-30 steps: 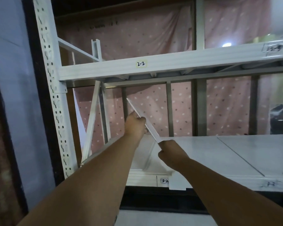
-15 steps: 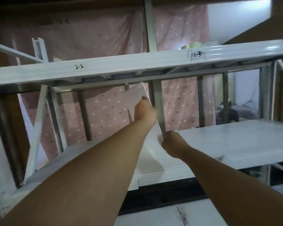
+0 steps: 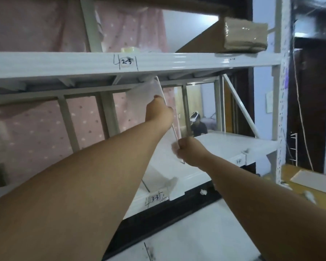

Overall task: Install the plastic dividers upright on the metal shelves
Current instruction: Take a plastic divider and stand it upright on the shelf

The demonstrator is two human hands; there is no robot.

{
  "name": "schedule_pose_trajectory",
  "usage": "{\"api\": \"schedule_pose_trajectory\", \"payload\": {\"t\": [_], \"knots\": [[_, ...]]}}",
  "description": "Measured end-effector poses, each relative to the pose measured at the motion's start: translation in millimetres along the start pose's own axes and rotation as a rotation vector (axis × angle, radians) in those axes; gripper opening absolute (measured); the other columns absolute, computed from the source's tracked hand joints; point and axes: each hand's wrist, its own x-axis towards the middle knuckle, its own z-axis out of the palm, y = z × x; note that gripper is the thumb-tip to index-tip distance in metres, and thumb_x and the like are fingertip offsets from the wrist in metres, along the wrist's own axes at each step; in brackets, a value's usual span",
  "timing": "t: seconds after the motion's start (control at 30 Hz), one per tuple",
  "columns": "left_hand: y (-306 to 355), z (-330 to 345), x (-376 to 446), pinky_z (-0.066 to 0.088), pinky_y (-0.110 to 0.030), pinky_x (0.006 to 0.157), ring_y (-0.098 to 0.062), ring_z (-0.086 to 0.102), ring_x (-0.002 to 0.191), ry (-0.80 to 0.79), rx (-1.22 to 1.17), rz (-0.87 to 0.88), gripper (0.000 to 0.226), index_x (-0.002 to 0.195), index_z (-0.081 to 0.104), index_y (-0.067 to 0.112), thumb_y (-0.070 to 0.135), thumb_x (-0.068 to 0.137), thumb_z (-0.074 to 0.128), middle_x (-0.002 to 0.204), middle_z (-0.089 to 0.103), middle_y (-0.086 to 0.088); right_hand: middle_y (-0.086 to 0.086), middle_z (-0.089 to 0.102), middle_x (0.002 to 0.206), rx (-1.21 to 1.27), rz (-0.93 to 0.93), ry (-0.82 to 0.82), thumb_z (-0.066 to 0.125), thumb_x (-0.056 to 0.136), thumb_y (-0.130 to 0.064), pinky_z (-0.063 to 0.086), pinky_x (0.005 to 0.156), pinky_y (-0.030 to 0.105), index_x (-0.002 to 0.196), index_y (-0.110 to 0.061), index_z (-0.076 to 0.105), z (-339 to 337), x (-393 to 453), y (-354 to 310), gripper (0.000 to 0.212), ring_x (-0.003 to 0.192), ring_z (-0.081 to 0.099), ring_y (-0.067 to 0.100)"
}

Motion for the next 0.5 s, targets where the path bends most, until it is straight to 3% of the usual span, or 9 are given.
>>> {"api": "schedule_pose_trajectory", "payload": {"t": [0.03,0.1,0.17,0.27,0.33,0.43,0.5], "knots": [[11.8,14.3,0.3,0.046,-0.027,0.049,-0.022,0.063,0.070,-0.014,-0.002,0.014,0.039,0.139,0.054,0.004,0.012,0.101,0.054,0.110,0.067,-0.013,0.012,0.066,0.073,-0.032,0.016,0.009,0.047,0.099,-0.031,0.051,0.063,0.035,0.067,-0.011,0.060,-10.9,2.0,14.0,0.039,0.067,0.062,0.028],[35.7,42.2,0.3,0.060,-0.037,0.069,-0.033,0.072,0.094,-0.051,-0.022,0.029,0.047,0.148,0.047,0.003,0.011,0.101,0.051,0.121,0.069,-0.018,0.012,0.066,0.073,-0.098,0.048,0.022,0.046,0.100,-0.031,0.045,0.052,0.028,0.071,-0.009,0.062,-33.0,6.8,41.8,0.040,0.065,0.061,0.026],[57.6,70.1,0.5,0.062,-0.040,0.083,-0.036,0.071,0.104,-0.067,-0.042,0.054,0.049,0.150,0.044,0.004,0.009,0.102,0.051,0.124,0.069,-0.019,0.008,0.065,0.076,-0.153,0.078,-0.001,0.049,0.099,-0.023,0.040,0.049,0.021,0.081,-0.007,0.066,-55.9,12.2,68.4,0.029,0.068,0.059,0.022],[93.1,112.4,2.3,0.056,-0.035,0.077,-0.032,0.070,0.105,-0.093,-0.041,0.098,0.050,0.152,0.041,0.003,0.006,0.103,0.050,0.125,0.068,-0.017,-0.001,0.060,0.069,-0.183,0.153,-0.001,0.063,0.087,-0.012,0.038,0.046,0.016,0.079,-0.011,0.068,-92.1,17.7,109.7,0.009,0.066,0.056,0.017],[115.8,136.2,3.5,0.056,-0.031,0.076,-0.029,0.070,0.102,-0.101,-0.051,0.116,0.044,0.149,0.044,0.003,0.006,0.105,0.046,0.127,0.067,-0.016,0.000,0.063,0.070,-0.185,0.200,0.027,0.068,0.078,-0.007,0.044,0.052,0.021,0.077,-0.010,0.071,-113.8,20.2,133.2,0.005,0.067,0.059,0.018],[148.1,172.3,3.6,0.044,-0.012,0.058,-0.016,0.065,0.080,-0.076,-0.054,0.155,0.029,0.133,0.054,0.005,0.012,0.111,0.037,0.117,0.066,-0.012,0.007,0.071,0.082,-0.189,0.266,0.060,0.071,0.071,-0.004,0.052,0.062,0.029,0.085,-0.011,0.077,-143.7,25.1,166.1,0.017,0.075,0.066,0.025],[166.0,192.8,4.7,0.049,-0.015,0.065,-0.017,0.066,0.088,-0.082,-0.072,0.189,0.032,0.140,0.049,0.005,0.011,0.111,0.039,0.118,0.065,-0.011,0.007,0.073,0.076,-0.142,0.304,0.102,0.071,0.068,0.000,0.050,0.052,0.024,0.077,-0.015,0.076,-159.3,27.4,187.1,0.018,0.065,0.066,0.020]]}}
